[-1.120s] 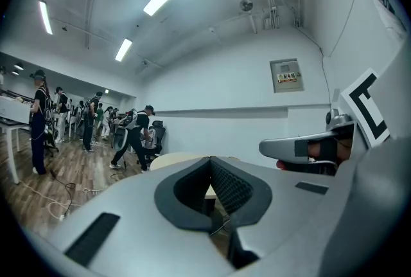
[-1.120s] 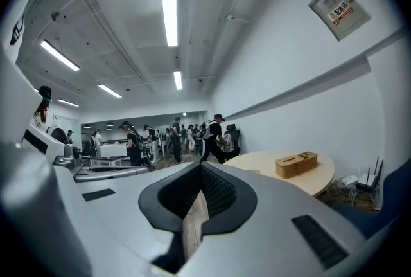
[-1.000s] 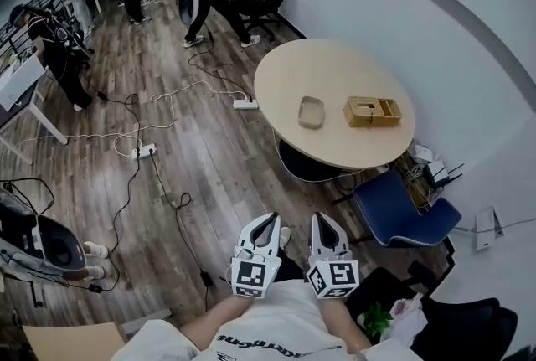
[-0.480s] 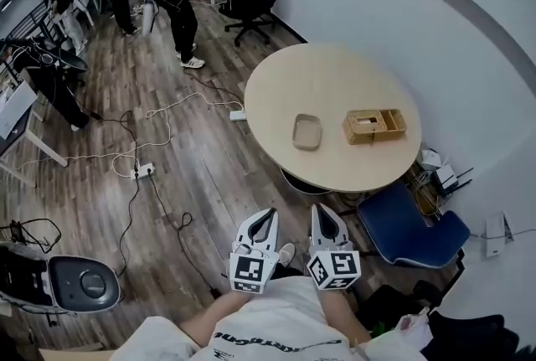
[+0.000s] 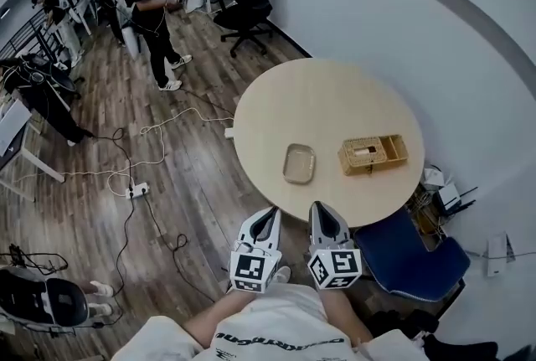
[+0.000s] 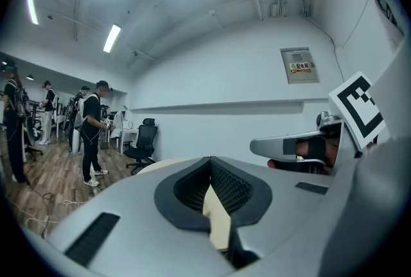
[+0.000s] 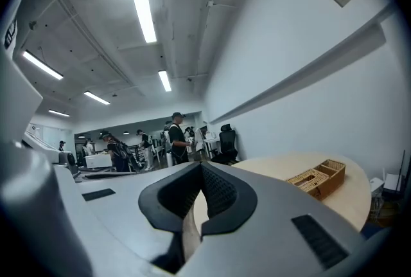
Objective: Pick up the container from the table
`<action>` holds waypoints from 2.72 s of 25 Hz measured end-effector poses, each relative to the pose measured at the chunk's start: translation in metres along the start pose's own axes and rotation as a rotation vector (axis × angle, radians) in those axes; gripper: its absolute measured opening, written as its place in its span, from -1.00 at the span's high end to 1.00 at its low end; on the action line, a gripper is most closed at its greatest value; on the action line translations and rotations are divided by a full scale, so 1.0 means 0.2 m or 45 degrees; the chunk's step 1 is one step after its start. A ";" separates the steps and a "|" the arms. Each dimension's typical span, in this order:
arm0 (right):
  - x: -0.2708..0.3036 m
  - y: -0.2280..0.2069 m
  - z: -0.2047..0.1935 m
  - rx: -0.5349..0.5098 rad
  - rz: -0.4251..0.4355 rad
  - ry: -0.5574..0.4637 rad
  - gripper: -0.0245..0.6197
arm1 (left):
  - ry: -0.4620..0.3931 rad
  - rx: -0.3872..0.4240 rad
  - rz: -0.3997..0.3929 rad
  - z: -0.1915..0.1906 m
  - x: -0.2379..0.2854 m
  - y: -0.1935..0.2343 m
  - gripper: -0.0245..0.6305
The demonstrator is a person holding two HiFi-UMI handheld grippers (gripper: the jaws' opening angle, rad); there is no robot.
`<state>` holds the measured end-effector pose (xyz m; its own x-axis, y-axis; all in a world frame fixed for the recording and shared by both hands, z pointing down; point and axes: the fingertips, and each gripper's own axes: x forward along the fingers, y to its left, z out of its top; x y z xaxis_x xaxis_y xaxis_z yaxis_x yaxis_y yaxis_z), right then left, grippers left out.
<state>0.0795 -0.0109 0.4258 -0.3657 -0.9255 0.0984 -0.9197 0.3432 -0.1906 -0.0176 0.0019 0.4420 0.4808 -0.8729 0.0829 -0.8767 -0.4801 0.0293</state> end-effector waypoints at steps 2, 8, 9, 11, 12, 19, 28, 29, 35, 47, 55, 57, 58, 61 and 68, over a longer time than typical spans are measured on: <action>0.07 -0.06 -0.02 0.007 -0.005 0.018 0.82 | 0.004 0.005 -0.010 -0.01 0.08 -0.01 0.88; 0.22 -0.12 -0.13 0.033 0.002 0.098 0.82 | 0.073 -0.021 -0.019 -0.11 0.22 0.01 0.88; 0.25 -0.14 -0.15 0.039 0.001 0.112 0.82 | 0.085 -0.030 -0.019 -0.12 0.25 0.02 0.88; 0.29 -0.15 -0.20 0.056 -0.001 0.145 0.82 | 0.100 -0.038 -0.022 -0.14 0.31 0.04 0.88; 0.32 -0.16 -0.22 0.064 -0.003 0.159 0.82 | 0.105 -0.043 -0.026 -0.14 0.33 0.05 0.88; 0.51 -0.22 -0.27 0.091 -0.049 0.211 0.82 | 0.173 -0.071 -0.041 -0.20 0.49 0.22 0.88; 0.76 -0.36 -0.47 0.140 -0.122 0.340 0.82 | 0.298 -0.133 -0.055 -0.38 0.75 0.38 0.88; 0.77 -0.38 -0.50 0.143 -0.136 0.360 0.82 | 0.317 -0.142 -0.060 -0.41 0.78 0.39 0.88; 0.88 -0.52 -0.64 0.163 -0.204 0.435 0.82 | 0.414 -0.194 -0.086 -0.60 0.95 0.42 0.87; 1.03 -0.76 -0.88 0.246 -0.287 0.559 0.77 | 0.579 -0.255 -0.107 -0.89 1.23 0.46 0.87; 1.10 -0.87 -1.05 0.292 -0.321 0.632 0.54 | 0.680 -0.322 -0.098 -1.10 1.33 0.51 0.66; 1.11 -0.90 -1.10 0.320 -0.335 0.647 0.50 | 0.696 -0.347 -0.093 -1.14 1.34 0.52 0.61; 1.11 -0.91 -1.12 0.329 -0.348 0.654 0.49 | 0.704 -0.363 -0.092 -1.16 1.35 0.52 0.60; 1.12 -0.95 -1.16 0.360 -0.396 0.666 0.44 | 0.721 -0.412 -0.092 -1.21 1.37 0.53 0.57; 1.16 -1.01 -1.26 0.381 -0.438 0.697 0.40 | 0.770 -0.507 -0.114 -1.34 1.42 0.54 0.53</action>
<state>0.1434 -0.2548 0.7332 -0.1529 -0.7332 0.6626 -0.9460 -0.0853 -0.3126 0.0203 -0.2747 0.7359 0.5599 -0.5760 0.5956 -0.8285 -0.3792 0.4121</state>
